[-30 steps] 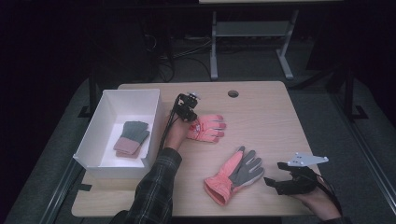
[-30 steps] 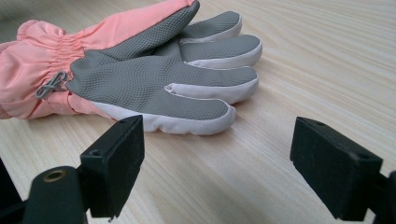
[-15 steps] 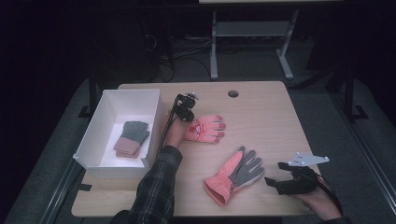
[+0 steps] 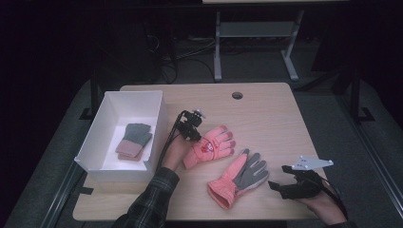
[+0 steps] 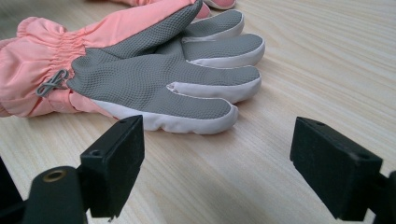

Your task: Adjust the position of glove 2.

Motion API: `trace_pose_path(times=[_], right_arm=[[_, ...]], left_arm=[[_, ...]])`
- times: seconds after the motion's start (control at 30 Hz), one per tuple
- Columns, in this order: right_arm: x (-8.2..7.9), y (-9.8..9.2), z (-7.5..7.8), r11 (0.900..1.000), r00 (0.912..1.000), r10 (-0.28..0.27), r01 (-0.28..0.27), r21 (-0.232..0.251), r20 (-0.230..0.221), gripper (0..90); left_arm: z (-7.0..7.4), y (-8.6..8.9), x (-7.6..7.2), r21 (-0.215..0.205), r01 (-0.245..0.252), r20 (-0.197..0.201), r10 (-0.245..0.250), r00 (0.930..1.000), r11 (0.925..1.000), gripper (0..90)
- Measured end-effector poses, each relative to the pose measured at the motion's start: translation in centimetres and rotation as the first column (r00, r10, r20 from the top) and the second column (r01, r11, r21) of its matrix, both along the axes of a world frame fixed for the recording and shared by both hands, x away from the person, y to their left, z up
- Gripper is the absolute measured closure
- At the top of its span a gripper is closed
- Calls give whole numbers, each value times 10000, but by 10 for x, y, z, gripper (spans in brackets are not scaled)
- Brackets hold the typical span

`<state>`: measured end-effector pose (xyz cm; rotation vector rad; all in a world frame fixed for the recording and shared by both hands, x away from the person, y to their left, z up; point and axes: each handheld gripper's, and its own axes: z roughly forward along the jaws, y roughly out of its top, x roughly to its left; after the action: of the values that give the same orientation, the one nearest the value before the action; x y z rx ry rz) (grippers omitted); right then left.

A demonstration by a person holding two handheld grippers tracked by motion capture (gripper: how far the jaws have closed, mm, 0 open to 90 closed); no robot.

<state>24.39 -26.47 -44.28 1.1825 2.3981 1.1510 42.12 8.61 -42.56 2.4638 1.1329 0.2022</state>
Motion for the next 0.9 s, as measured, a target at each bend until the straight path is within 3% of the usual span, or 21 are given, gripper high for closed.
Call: trace_pose_path(times=[0.2, 0.3, 0.4, 0.57, 0.67, 0.73, 0.9], right_arm=[[0, 0, -1, 10000, 10000, 92, -92, -9, -17, 173], [0, 0, -1, 9999, 9999, 108, -108, 18, 3, 173], [0, 0, -2, 9999, 9999, 110, -110, -18, -52, 174], [1, 0, -3, 9999, 10000, 79, -80, -68, -52, 174], [1, -1, -3, 9999, 9999, 45, -46, -92, -98, 173], [1, -1, -4, 9999, 9999, 27, -28, -114, -122, 173], [1, -1, -4, 9999, 9999, 10, -12, -155, -122, 174]], left_arm=[[-2, 3, -23, -470, 432, -211, -442, 9988, 9980, 897], [-3, 5, -34, -482, 777, -275, -790, 9965, 9958, 897], [-2, 9, -41, -647, 825, 163, -816, 9965, 9945, 885], [16, 12, -54, -1038, 1105, 764, -1028, 9918, 9884, 783], [23, 9, -65, -1200, 1420, 978, -1307, 9866, 9826, 668], [22, 7, -70, -1343, 1815, 1134, -1669, 9794, 9742, 577], [8, 2, -67, -1354, 1874, 1251, -1708, 9773, 9729, 462]])
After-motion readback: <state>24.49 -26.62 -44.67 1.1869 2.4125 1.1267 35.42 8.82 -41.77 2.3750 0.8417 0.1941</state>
